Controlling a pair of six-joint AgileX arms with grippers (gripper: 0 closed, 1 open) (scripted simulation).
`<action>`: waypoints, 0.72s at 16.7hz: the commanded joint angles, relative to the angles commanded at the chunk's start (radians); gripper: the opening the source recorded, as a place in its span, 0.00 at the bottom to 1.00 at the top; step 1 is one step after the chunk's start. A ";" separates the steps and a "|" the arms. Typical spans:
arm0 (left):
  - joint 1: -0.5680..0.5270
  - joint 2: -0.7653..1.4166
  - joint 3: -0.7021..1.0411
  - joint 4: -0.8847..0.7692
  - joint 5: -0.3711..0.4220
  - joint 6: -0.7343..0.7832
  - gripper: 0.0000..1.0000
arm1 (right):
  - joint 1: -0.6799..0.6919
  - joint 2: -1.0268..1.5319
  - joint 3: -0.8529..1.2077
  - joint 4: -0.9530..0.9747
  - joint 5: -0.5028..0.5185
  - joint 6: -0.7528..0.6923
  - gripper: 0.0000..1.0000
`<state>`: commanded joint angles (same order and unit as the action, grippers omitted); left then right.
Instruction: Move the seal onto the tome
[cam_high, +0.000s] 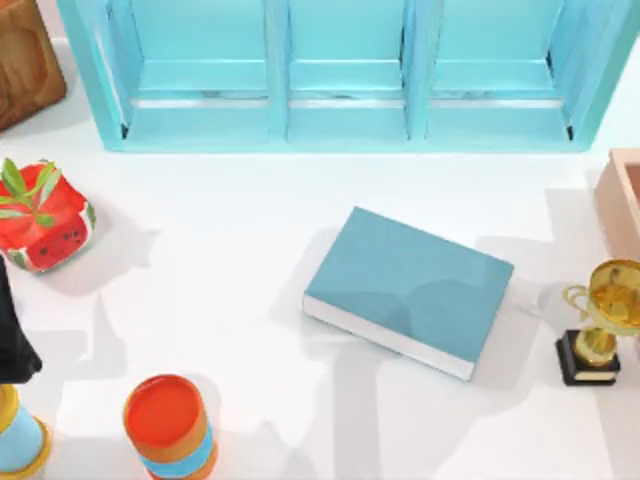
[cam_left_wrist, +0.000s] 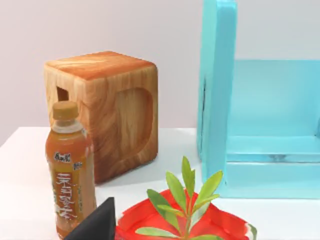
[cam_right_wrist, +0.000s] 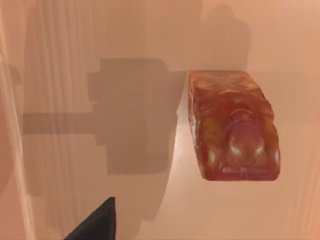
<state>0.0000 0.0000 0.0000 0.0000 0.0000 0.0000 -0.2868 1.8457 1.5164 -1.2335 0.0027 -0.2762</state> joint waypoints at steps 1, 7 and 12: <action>0.000 0.000 0.000 0.000 0.000 0.000 1.00 | 0.000 0.000 -0.002 0.002 0.000 0.000 1.00; 0.000 0.000 0.000 0.000 0.000 0.000 1.00 | 0.001 0.029 -0.124 0.149 -0.002 0.005 1.00; 0.000 0.000 0.000 0.000 0.000 0.000 1.00 | 0.000 0.094 -0.244 0.336 -0.002 0.005 1.00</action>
<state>0.0000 0.0000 0.0000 0.0000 0.0000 0.0000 -0.2872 1.9400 1.2720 -0.8978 0.0010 -0.2713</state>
